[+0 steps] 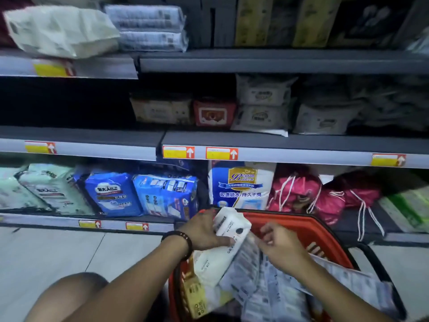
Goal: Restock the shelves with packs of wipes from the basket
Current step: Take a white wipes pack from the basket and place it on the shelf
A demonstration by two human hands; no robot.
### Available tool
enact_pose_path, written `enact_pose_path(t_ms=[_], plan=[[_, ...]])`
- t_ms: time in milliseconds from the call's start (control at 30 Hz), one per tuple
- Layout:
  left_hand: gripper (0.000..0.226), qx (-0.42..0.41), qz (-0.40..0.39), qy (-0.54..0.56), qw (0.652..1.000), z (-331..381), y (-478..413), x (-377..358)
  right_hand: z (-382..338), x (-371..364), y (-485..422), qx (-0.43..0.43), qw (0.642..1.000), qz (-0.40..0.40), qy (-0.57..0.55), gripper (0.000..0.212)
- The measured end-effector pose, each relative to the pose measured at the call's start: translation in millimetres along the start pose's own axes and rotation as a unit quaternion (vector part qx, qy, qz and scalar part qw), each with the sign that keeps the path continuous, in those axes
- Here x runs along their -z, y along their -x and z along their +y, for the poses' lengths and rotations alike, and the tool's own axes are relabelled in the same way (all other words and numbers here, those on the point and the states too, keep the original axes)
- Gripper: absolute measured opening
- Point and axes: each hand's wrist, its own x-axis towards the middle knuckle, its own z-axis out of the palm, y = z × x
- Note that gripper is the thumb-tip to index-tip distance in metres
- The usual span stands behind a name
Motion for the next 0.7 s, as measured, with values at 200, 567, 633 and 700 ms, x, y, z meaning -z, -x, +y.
enact_pose_path(t_ms=[200,567,633,700], plan=[[0.123,0.048,0.029,0.021,0.998,-19.3,-22.3,-51.6,0.6,-31.3,-5.3,-0.03,0.996,-0.06,-0.058,0.046],[0.082,0.031,0.113,0.179,0.977,-6.3,-24.5,-34.5,-5.8,-24.0,-1.1,-0.005,0.977,-0.058,-0.205,0.074],[0.076,0.007,0.094,0.345,0.934,1.6,-22.5,-23.5,-4.8,-18.6,-3.2,-0.018,0.957,-0.061,-0.283,0.103],[0.072,-0.017,0.063,0.481,0.874,8.0,-16.8,-14.6,-5.0,-10.9,-3.2,-0.044,0.925,-0.084,-0.367,0.112]])
